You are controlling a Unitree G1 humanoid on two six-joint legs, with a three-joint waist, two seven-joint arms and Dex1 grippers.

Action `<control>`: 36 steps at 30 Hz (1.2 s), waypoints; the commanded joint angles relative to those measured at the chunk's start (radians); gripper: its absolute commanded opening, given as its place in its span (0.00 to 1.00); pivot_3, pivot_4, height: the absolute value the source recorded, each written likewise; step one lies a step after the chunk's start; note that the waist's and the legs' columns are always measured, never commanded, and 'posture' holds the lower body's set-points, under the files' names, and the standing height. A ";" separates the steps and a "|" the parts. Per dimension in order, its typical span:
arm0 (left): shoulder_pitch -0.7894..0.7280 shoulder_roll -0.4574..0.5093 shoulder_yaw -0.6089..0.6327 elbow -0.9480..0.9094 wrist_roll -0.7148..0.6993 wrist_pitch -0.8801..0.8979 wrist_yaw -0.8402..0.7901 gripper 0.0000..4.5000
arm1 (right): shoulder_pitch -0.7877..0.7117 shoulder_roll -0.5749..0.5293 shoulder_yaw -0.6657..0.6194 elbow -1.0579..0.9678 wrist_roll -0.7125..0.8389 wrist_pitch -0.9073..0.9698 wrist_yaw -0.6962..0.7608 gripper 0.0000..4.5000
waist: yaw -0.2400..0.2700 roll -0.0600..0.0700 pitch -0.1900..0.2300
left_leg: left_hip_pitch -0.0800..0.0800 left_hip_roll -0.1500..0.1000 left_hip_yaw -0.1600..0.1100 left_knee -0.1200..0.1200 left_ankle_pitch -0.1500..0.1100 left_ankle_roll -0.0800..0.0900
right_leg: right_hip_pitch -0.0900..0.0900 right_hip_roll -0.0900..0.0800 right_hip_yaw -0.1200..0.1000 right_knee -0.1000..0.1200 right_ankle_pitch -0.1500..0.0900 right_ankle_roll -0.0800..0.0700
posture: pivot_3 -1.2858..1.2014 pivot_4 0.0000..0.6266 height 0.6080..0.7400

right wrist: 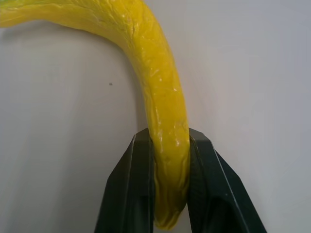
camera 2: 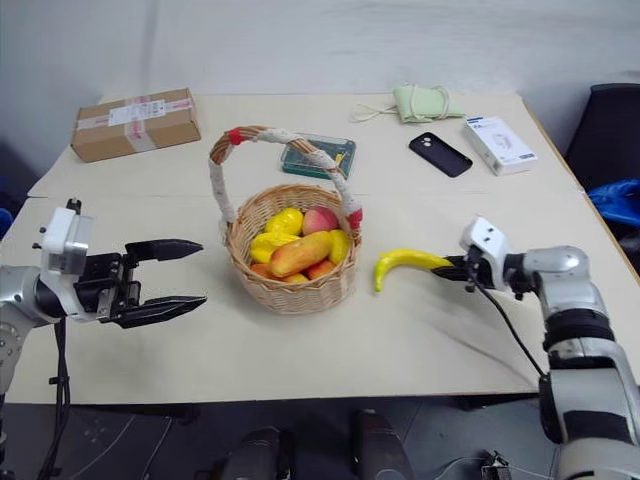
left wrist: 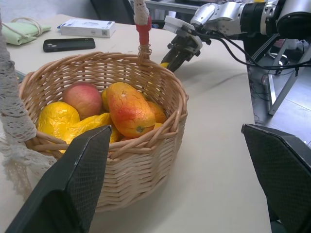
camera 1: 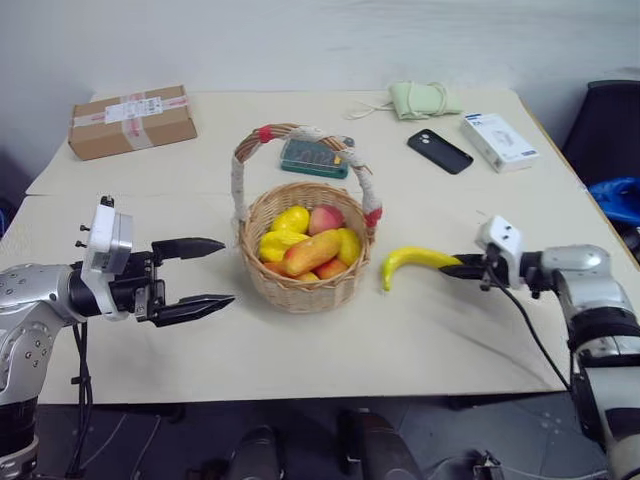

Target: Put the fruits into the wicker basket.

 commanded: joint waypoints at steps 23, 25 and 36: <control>0.202 -0.006 0.186 0.025 -0.071 0.017 0.020 1.00 | 0.017 0.397 0.018 -1.286 0.845 1.162 -1.168 0.10 | -0.011 -0.007 0.001 | -0.007 -0.001 -0.006 0.000 -0.007 -0.001 | -0.017 0.005 0.013 0.006 -0.002 -0.006 | 0.52 0.24 1.00; 0.203 -0.013 0.184 0.017 -0.073 0.013 0.031 1.00 | 0.002 0.409 0.014 -1.262 0.854 1.195 -1.180 0.26 | -0.012 -0.008 0.001 | -0.007 -0.002 -0.005 0.000 -0.008 0.002 | -0.017 0.005 0.014 0.005 -0.001 -0.004 | 0.52 0.24 1.00; 0.171 -0.037 0.184 0.006 -0.112 0.030 0.082 1.00 | 0.056 0.245 -0.056 -1.338 1.001 1.245 -0.874 0.99 | -0.011 -0.008 0.001 | -0.006 -0.002 -0.005 -0.001 -0.007 0.002 | -0.017 0.006 0.014 0.005 -0.001 -0.003 | 0.52 0.24 1.00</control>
